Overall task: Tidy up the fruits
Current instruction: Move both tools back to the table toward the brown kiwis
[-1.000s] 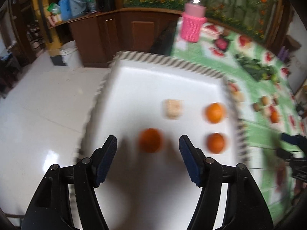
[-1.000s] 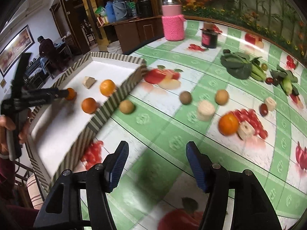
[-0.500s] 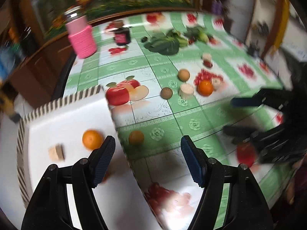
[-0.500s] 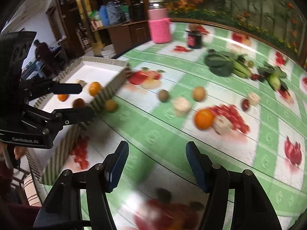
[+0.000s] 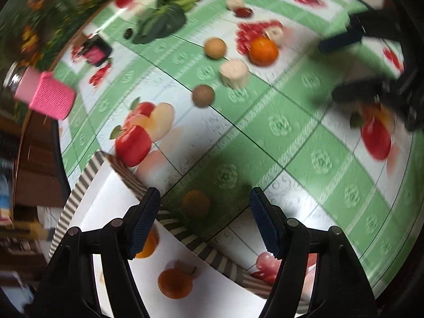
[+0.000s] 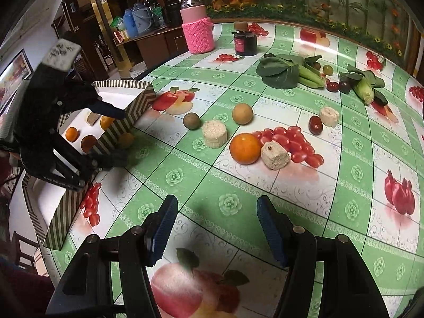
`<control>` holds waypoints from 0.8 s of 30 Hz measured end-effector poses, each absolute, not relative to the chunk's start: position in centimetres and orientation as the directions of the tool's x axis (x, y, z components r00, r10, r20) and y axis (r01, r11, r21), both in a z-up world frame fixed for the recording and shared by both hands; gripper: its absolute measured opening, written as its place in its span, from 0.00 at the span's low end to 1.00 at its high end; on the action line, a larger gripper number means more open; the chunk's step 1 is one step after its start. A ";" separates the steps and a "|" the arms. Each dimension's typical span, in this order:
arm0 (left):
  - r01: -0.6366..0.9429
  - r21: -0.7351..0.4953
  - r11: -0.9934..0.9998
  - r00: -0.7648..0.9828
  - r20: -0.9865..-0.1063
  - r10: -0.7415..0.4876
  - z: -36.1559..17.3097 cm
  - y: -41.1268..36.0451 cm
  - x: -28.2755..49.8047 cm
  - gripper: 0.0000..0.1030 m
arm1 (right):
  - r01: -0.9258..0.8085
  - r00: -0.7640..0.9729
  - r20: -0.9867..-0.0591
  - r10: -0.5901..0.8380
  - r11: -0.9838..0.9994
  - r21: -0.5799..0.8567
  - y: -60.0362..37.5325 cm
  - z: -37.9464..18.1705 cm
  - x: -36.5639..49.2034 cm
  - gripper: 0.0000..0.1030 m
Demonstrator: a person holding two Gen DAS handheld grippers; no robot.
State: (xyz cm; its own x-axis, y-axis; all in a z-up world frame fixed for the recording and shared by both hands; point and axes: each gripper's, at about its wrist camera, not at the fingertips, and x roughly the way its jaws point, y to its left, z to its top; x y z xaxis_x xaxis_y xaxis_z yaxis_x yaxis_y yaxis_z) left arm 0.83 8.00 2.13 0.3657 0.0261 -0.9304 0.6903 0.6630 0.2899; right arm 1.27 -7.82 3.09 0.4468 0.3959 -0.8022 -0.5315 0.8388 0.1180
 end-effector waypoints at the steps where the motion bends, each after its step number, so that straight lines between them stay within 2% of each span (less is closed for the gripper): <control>1: 0.703 0.291 0.649 0.359 -0.933 0.030 1.9 7.9 0.9 0.67 | -0.534 0.445 -0.802 0.399 0.837 0.120 -7.7 3.1 1.4 0.62; 4: 0.729 0.287 0.621 0.340 -0.940 0.035 1.3 7.5 1.1 0.67 | -0.542 0.434 -0.801 0.412 0.830 0.133 -7.5 3.4 1.8 0.62; 5: 0.734 0.280 0.618 0.334 -0.942 0.030 1.3 7.5 1.3 0.64 | -0.544 0.434 -0.802 0.411 0.829 0.131 -7.4 3.4 1.9 0.62; 7: 0.738 0.281 0.613 0.331 -0.943 0.034 1.3 7.8 1.6 0.54 | -0.544 0.434 -0.802 0.411 0.829 0.131 -7.4 3.6 2.2 0.62; 9: 0.739 0.304 0.600 0.342 -0.938 0.055 1.3 8.0 1.9 0.33 | -0.543 0.434 -0.801 0.412 0.829 0.132 -7.4 3.7 2.4 0.62; 12: 0.744 0.288 0.603 0.320 -0.946 0.056 1.1 8.4 2.3 0.22 | -0.536 0.438 -0.801 0.408 0.834 0.132 -7.5 3.7 2.6 0.62; 17: 0.737 0.282 0.614 0.326 -0.944 0.042 1.2 8.6 1.9 0.20 | -0.543 0.432 -0.803 0.409 0.830 0.131 -7.1 3.8 2.8 0.62; 24: 0.647 0.190 0.738 0.337 -0.940 -0.054 2.0 9.3 2.1 0.20 | -0.589 0.434 -0.798 0.418 0.802 0.099 -4.6 4.2 3.9 0.62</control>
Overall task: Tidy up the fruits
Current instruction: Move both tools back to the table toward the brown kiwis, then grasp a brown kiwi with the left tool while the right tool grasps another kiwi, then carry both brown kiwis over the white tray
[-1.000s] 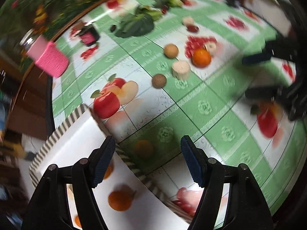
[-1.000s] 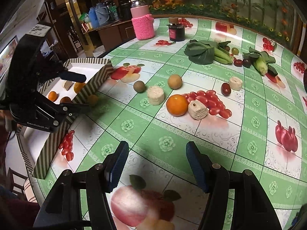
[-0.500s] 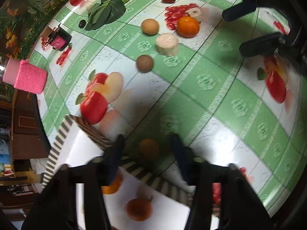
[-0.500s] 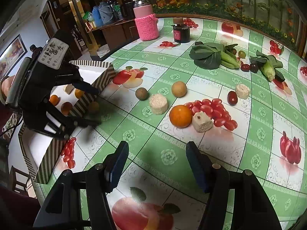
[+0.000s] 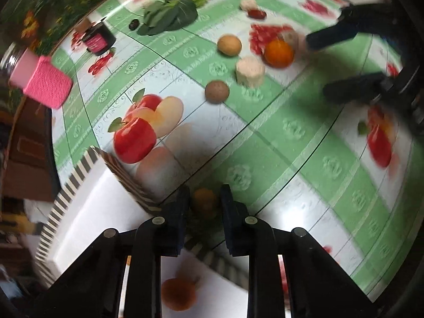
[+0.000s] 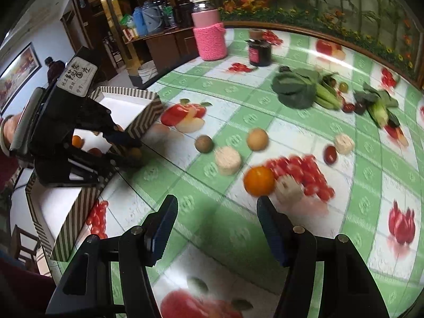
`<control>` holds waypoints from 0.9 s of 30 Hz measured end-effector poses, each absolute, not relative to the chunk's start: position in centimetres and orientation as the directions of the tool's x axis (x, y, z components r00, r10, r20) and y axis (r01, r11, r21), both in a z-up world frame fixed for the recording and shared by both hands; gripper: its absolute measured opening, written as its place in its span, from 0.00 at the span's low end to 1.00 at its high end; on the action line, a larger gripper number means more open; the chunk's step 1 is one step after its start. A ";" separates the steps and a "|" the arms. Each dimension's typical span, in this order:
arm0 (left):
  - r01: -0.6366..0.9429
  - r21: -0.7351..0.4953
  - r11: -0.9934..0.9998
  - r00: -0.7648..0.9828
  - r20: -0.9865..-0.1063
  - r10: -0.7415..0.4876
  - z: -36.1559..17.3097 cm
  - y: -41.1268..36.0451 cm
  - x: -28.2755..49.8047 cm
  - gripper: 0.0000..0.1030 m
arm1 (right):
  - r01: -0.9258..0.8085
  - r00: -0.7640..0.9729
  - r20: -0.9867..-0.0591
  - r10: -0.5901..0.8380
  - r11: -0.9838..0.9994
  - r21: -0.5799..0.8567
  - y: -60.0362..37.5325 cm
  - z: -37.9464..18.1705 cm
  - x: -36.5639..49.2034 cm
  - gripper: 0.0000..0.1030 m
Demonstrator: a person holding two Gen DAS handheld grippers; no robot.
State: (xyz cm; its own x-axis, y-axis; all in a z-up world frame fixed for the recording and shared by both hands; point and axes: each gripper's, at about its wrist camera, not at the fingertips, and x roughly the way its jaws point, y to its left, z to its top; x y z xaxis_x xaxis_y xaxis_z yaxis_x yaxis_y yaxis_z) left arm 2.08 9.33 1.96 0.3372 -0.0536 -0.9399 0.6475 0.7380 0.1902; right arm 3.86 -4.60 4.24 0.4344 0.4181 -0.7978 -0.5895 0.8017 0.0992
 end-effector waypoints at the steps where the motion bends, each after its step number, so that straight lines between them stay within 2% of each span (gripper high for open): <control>1: 0.637 0.185 0.749 0.349 -0.935 -0.066 2.1 9.3 1.9 0.20 | -0.598 0.436 -0.798 0.415 0.797 0.087 -4.0 4.1 4.3 0.62; 11: 0.483 0.004 0.876 0.389 -0.897 -0.210 3.3 10.3 1.5 0.20 | -0.689 0.400 -0.828 0.393 0.725 0.011 1.8 2.9 8.8 0.54; 14: 0.437 -0.029 0.899 0.390 -0.894 -0.219 3.1 10.8 1.8 0.20 | -0.712 0.382 -0.853 0.356 0.702 -0.026 3.0 1.5 9.7 0.43; 16: 0.416 -0.038 0.909 0.399 -0.890 -0.219 3.2 11.1 1.7 0.20 | -0.717 0.364 -0.867 0.340 0.696 -0.028 3.4 0.8 10.3 0.26; 18: 0.394 -0.043 0.918 0.406 -0.888 -0.215 3.3 11.5 1.6 0.20 | -0.713 0.357 -0.862 0.359 0.701 -0.004 3.2 0.8 10.5 0.22; 27: 0.340 -0.071 0.938 0.462 -0.856 -0.232 5.3 12.4 -0.2 0.20 | -0.665 0.422 -0.802 0.423 0.746 0.043 0.4 3.6 7.2 0.22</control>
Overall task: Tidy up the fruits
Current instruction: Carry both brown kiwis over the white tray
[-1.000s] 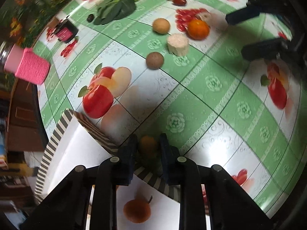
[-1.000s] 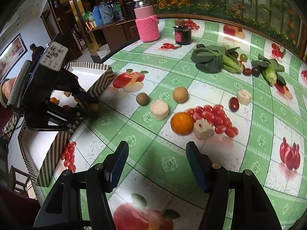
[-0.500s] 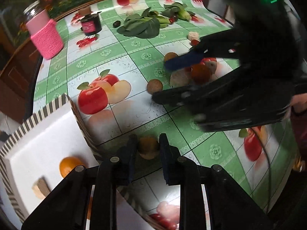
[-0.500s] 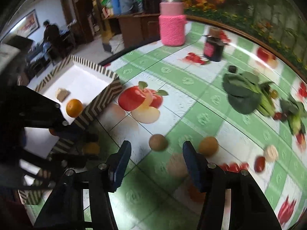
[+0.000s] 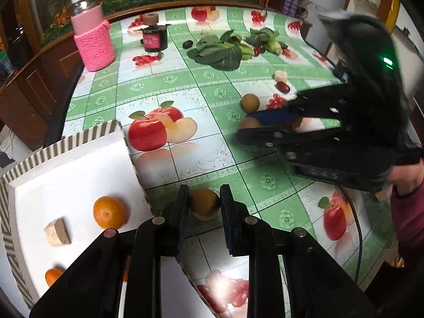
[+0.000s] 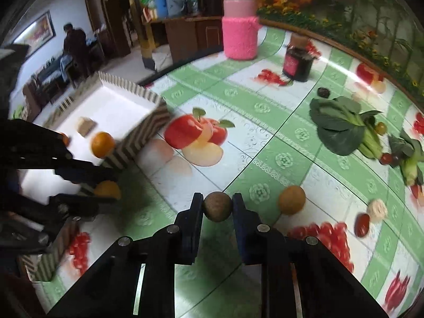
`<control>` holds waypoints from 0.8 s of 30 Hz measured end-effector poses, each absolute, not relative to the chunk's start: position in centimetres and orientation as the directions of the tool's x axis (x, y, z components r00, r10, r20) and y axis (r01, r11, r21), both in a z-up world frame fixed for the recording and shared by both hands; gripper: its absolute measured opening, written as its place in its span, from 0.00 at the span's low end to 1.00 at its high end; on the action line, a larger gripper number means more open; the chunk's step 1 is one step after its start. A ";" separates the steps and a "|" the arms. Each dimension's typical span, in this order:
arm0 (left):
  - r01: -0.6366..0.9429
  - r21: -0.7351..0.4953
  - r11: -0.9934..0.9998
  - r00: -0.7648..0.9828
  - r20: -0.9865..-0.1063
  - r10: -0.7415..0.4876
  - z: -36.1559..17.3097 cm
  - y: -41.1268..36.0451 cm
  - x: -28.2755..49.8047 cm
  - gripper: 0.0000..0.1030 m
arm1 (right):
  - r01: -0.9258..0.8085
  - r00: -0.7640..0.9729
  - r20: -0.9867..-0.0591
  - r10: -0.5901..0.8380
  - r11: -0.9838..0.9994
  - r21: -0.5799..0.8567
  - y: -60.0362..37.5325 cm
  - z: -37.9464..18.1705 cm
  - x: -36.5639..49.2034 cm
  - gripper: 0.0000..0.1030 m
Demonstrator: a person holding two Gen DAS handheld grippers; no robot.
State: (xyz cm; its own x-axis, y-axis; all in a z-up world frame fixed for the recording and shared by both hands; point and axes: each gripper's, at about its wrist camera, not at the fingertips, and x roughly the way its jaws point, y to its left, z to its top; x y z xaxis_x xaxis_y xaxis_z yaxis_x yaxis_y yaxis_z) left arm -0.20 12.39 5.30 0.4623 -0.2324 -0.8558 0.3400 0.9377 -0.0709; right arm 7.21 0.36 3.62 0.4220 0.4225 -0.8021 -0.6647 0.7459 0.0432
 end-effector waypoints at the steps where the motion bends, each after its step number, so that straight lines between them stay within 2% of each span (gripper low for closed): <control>1: 0.337 -0.081 0.938 0.464 -0.852 -0.241 5.5 12.5 -0.5 0.20 | -0.657 0.430 -0.792 0.434 0.752 0.055 -0.1 4.0 6.6 0.22; 15: 0.244 -0.068 0.967 0.547 -0.814 -0.195 6.5 13.0 -6.1 0.20 | -0.625 0.453 -0.724 0.520 0.764 0.159 -1.3 5.7 -0.6 0.22; 24: 0.122 -0.003 0.993 0.603 -0.794 -0.076 6.7 15.2 -8.5 0.20 | -0.667 0.431 -0.712 0.554 0.727 0.163 1.2 6.3 -2.9 0.22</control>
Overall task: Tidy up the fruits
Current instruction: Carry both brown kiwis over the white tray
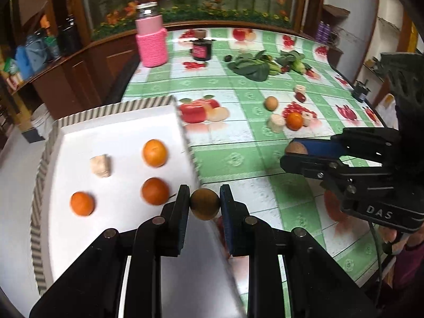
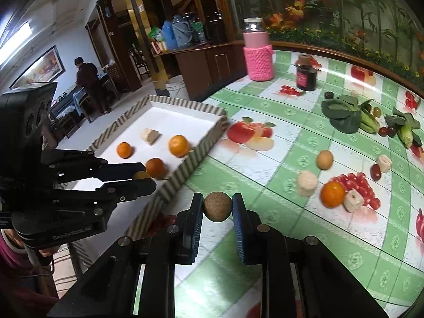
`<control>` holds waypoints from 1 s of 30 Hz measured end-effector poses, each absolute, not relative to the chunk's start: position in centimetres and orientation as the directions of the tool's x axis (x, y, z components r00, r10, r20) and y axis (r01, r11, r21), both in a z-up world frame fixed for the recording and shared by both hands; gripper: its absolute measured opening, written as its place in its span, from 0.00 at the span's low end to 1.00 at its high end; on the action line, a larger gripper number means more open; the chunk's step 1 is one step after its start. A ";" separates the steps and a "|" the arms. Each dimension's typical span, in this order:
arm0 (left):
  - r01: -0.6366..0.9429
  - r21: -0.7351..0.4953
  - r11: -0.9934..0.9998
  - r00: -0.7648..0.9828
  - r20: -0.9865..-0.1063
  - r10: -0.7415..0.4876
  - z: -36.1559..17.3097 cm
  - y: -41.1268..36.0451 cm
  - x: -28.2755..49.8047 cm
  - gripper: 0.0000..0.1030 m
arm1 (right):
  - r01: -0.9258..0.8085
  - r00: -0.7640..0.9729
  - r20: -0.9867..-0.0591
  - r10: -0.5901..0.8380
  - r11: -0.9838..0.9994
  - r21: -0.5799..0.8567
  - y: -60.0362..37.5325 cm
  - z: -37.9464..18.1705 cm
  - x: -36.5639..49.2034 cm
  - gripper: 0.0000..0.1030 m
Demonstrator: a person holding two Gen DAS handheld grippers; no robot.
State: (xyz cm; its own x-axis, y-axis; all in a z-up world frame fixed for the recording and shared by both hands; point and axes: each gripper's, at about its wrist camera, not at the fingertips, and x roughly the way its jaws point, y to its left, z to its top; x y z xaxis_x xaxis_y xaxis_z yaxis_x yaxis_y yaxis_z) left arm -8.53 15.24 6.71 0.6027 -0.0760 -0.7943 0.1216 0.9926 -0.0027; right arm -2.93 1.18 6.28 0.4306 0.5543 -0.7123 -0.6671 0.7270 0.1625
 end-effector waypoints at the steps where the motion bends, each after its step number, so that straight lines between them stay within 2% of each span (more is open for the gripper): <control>1: 0.108 0.001 0.994 0.606 -0.793 -0.065 6.7 15.6 -8.7 0.20 | -0.674 0.428 -0.712 0.557 0.721 0.159 1.6 6.3 -3.2 0.22; 10: 0.016 0.018 1.000 0.627 -0.779 0.004 6.6 18.3 -10.3 0.20 | -0.720 0.397 -0.712 0.579 0.678 0.149 4.6 6.5 -4.7 0.22; 30: -0.129 -0.082 0.988 0.596 -0.803 0.011 4.6 24.6 -11.6 0.20 | -0.803 0.291 -0.770 0.568 0.582 0.126 12.4 3.9 -4.8 0.22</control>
